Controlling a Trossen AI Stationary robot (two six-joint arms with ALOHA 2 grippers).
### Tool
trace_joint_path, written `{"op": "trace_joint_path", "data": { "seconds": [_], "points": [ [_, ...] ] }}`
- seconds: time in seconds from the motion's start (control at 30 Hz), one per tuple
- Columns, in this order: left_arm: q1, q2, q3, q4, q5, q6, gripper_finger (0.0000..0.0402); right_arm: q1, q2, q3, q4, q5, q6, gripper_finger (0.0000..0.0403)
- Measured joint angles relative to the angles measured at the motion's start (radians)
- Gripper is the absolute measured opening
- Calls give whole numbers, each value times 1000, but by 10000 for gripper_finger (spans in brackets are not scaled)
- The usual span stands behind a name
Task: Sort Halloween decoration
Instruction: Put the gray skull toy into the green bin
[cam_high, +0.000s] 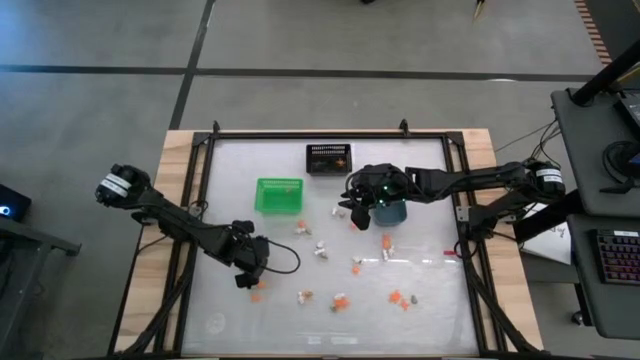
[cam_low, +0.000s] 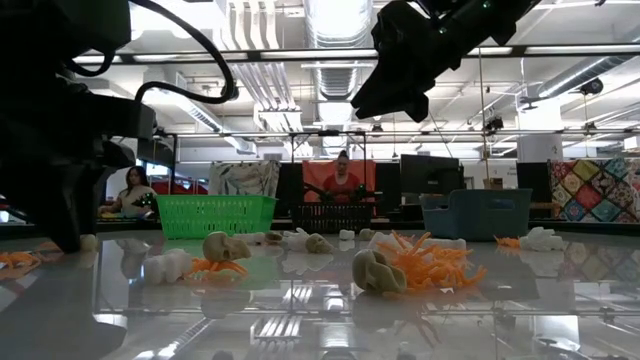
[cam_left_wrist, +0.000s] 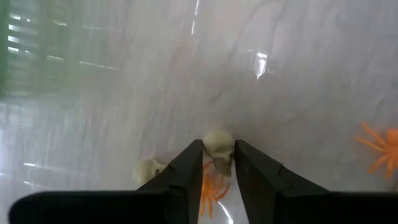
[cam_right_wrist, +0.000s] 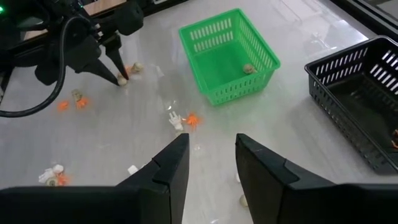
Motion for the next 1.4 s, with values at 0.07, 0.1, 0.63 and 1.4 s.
{"op": "trace_joint_path", "data": {
  "seconds": [0.07,0.1,0.63,1.4],
  "points": [
    [0,0,0,0,-1,2,57,0,0,0,0,0,0,123],
    [0,0,0,0,-2,4,51,0,0,0,0,0,0,122],
    [1,-40,-1,-2,-20,8,37,0,0,0,0,0,0,119],
    [74,-404,-1,157,-318,121,37,0,0,0,0,0,-31,120]
  ]
}}
